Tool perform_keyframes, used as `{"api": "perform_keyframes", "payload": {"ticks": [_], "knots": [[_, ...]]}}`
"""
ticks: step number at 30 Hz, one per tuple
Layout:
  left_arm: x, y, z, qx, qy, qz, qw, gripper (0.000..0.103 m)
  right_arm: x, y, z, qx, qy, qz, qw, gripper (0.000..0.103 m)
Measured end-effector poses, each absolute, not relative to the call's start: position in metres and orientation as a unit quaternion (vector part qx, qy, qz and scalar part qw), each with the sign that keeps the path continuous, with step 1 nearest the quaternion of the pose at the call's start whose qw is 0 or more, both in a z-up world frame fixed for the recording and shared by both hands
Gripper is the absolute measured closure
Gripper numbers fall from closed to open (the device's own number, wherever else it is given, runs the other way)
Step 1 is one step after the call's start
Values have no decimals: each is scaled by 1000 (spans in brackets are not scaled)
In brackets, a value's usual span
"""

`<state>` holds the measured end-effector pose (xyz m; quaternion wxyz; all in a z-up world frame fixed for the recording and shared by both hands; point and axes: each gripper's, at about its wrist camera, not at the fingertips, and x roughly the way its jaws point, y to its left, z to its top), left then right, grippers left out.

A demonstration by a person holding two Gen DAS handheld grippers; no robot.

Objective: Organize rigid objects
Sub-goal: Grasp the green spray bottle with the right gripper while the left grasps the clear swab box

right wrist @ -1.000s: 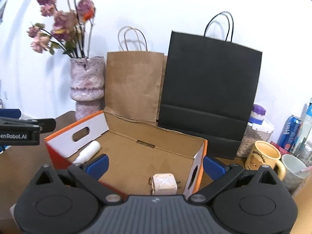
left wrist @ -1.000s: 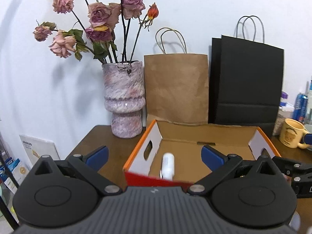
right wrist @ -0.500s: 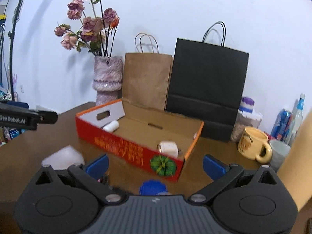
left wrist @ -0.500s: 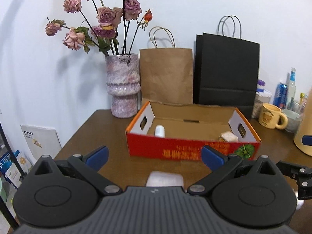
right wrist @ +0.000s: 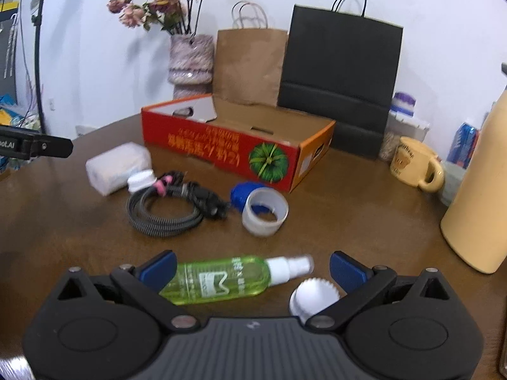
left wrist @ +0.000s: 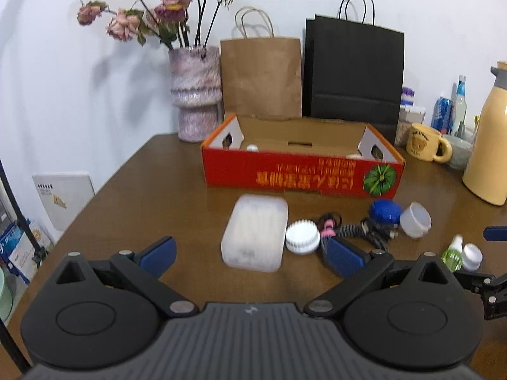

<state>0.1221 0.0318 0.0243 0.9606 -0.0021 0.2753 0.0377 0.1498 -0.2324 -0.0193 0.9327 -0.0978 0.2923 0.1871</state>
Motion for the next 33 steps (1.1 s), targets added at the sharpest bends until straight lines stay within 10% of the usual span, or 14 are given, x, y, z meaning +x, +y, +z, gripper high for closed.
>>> {"api": "perform_keyframes", "payload": {"ticks": [24,27,29,33], "knots": [[94,39,20,-14,280,49,959,0,170,-230,-30,4,326,182,928,1],[95,39,18,-16,282,46,958,0,174,-224,-32,15,337,152,929,13],[94,40,17,-16,282,46,958,0,178,-219,-35,18,349,136,927,46],[97,45,15,-21,285,49,957,0,177,-209,-41,13,357,133,924,55]]}}
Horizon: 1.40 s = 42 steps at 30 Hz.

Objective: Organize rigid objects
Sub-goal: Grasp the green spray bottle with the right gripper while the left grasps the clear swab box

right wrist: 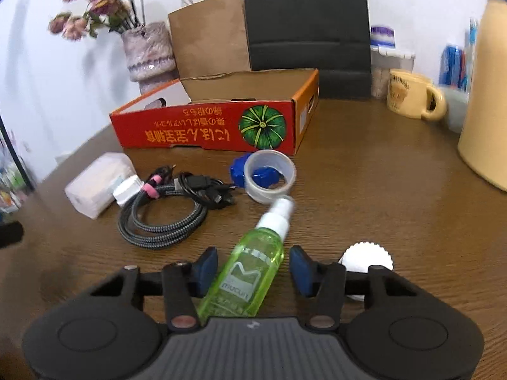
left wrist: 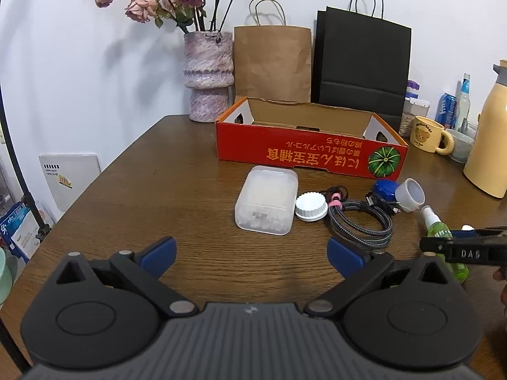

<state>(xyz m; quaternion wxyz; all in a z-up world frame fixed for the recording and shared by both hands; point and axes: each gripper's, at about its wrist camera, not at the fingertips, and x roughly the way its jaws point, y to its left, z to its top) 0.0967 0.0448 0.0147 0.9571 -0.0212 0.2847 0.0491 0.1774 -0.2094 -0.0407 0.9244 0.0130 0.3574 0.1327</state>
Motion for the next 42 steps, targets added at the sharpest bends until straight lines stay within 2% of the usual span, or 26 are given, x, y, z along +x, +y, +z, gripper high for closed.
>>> {"api": "perform_keyframes", "payload": {"ticks": [6,23,38,42], "knots": [[105,48,11,-22,288,52,956,0,164,-198,-44,-11,342,140,929,72],[170,44,13,30,293,44,955,0,175,-211,-28,55,271,106,955,72],[224,48,-25,27,318,45,947,0,197,-203,-23,74,230,108,964,72],[222,45,-27,35,308,41,950,5,195,-206,-25,79,228,105,965,72]]}}
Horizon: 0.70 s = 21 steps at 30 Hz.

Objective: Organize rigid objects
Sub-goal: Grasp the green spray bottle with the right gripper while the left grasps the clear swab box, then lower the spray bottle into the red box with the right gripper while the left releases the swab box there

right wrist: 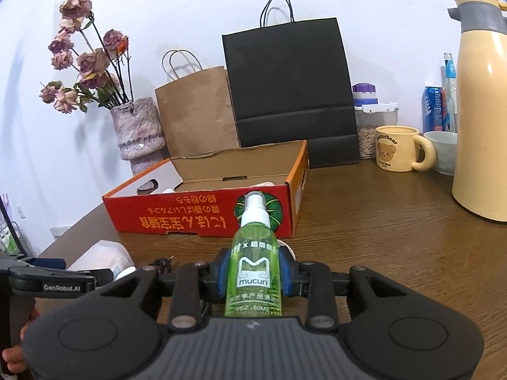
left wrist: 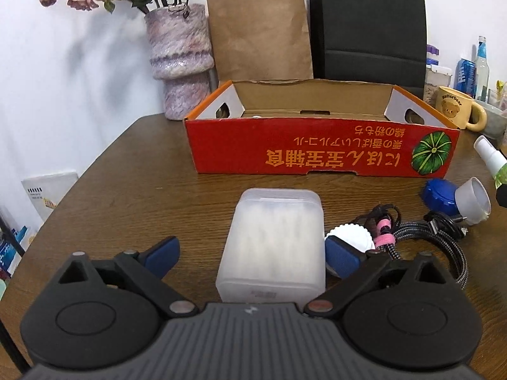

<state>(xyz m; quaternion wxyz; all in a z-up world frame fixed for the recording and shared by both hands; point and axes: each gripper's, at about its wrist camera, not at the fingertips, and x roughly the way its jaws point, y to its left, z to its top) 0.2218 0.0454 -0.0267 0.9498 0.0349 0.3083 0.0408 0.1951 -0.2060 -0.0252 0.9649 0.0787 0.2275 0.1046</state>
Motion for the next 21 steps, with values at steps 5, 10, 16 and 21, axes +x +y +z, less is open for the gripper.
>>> {"api": "perform_keyframes", "payload": {"ticks": [5,10,16,21], "knots": [[221,48,-27,25,304,44,951,13,193,-206,-27,75,229,104,965,72],[226,52,-33,16,318,43,947,37,191,-204,-28,72,228,102,966,72],[224,54,-34,16,317,64,946,37,187,-204,-28,70,223,100,967,72],[215,54,-26,18,297,74,952,37,182,-205,-26,70,215,100,969,72]]}}
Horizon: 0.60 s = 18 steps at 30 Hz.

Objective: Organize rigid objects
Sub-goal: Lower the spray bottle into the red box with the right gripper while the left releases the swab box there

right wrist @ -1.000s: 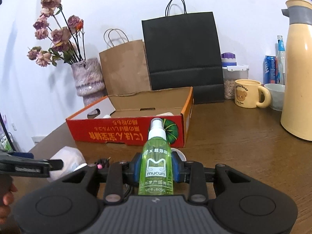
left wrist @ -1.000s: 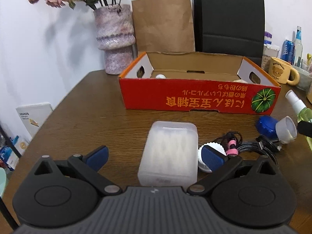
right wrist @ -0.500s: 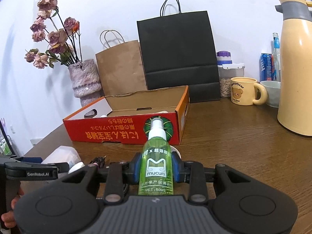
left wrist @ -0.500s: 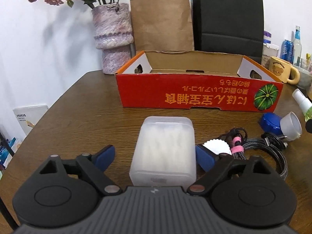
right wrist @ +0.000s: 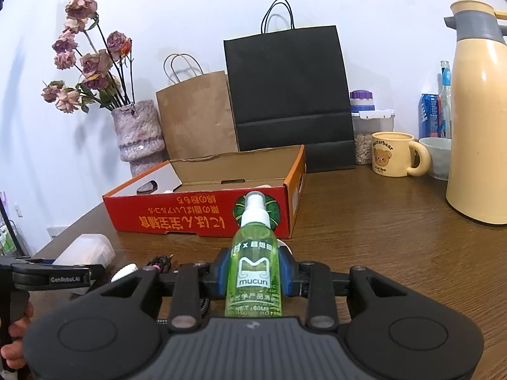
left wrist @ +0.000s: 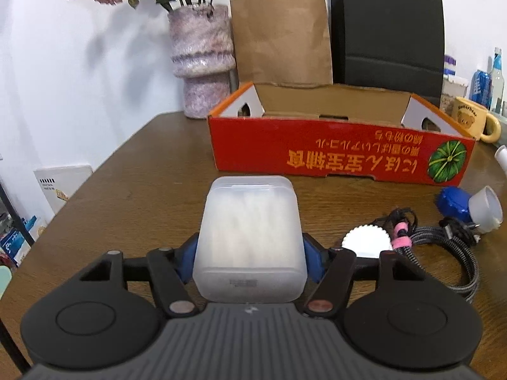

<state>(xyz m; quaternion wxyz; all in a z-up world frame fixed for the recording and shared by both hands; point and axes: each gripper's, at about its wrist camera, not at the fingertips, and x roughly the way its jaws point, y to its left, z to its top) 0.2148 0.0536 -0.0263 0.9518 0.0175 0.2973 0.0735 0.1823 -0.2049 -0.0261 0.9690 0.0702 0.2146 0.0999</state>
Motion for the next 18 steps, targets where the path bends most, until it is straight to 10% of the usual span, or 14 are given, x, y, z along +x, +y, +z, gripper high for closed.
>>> {"api": "perform_keyframes", "payload": {"ticks": [18], "knots": [[183,28,21,-2,237,45,970,37,180,-195,-3,80,189,129,970,72]]}}
